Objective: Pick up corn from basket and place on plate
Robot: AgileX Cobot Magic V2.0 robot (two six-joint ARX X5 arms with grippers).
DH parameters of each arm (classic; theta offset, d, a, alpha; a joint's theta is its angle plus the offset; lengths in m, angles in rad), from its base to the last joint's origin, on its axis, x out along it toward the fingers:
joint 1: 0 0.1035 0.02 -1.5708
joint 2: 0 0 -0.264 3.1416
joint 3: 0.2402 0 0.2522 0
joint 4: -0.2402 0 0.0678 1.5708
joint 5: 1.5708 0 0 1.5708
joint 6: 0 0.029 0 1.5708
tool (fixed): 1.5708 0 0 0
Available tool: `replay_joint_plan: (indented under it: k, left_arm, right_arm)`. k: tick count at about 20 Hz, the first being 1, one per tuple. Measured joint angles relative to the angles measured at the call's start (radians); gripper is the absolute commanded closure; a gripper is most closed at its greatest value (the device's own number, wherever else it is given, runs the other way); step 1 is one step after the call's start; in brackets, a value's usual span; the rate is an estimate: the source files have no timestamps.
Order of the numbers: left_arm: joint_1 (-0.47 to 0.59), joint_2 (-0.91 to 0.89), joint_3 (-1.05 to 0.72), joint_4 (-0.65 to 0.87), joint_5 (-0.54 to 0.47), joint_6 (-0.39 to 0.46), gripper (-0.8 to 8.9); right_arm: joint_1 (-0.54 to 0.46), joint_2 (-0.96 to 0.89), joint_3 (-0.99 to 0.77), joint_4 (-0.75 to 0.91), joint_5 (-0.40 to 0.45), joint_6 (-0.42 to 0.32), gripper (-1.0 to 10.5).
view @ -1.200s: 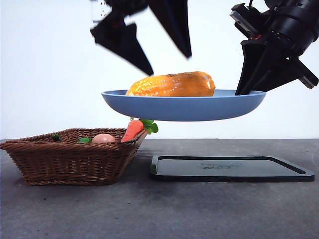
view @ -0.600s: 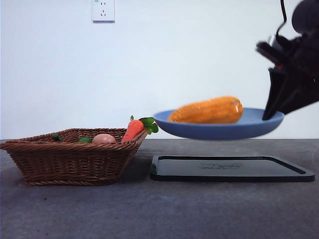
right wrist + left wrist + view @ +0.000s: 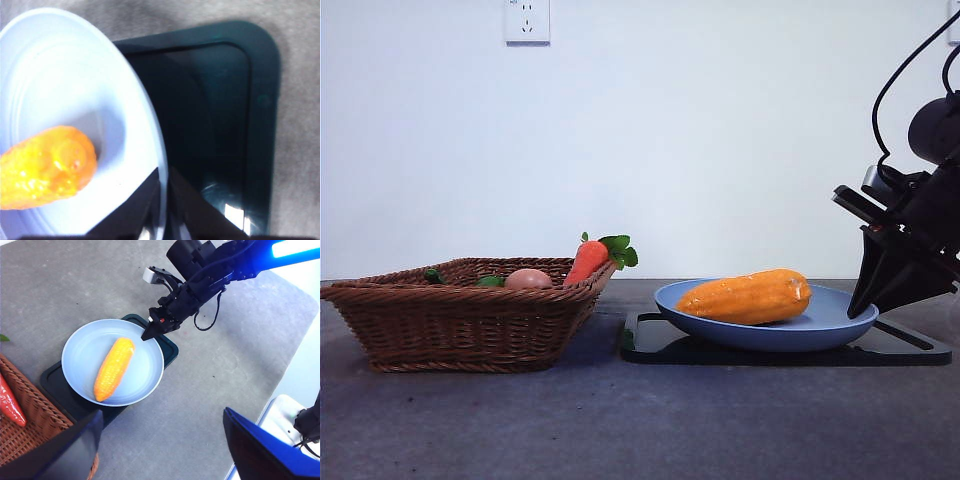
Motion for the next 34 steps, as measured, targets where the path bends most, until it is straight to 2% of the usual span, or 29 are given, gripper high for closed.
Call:
replay_joint_plan:
  k: [5,9,10,15,20,24,28,31,34]
  left_arm:
    - [0.000,0.000,0.000,0.000,0.000,-0.011,4.22]
    - [0.000,0.000,0.000,-0.009,0.000,-0.011,4.22]
    - [0.000,0.000,0.000,-0.011,0.000,-0.011,4.22]
    - [0.000,0.000,0.000,-0.019,0.000,-0.011,4.22]
    - [0.000,0.000,0.000,-0.024,0.000,-0.011,4.22]
    - [0.000,0.000,0.000,-0.049,0.000,-0.011,4.23]
    - [0.000,0.000,0.000,-0.088,0.000,-0.011,4.30]
    - [0.000,0.000,0.000,-0.113,0.000,-0.011,5.26]
    - [0.000,0.000,0.000,-0.130,0.000,-0.010,7.43]
  right_arm:
    - [-0.001,0.006,0.000,0.003,-0.001,0.005,9.4]
    - [0.000,0.006,0.000,-0.003,-0.008,0.006,7.4]
    - [-0.001,0.006,0.000,-0.003,-0.017,0.006,7.2]
    - [-0.003,-0.018,0.000,-0.034,-0.040,0.007,7.2]
    - [-0.016,-0.215,0.000,-0.180,-0.037,-0.005,7.3]
    - [-0.002,-0.430,0.000,-0.411,-0.034,-0.092,7.3]
    - [0.076,-0.655,0.000,-0.600,-0.030,-0.158,7.5]
    - [0.142,-0.795,0.000,-0.684,-0.026,-0.178,8.2]
    - [0.188,-0.889,0.000,-0.726,-0.026,-0.197,9.5]
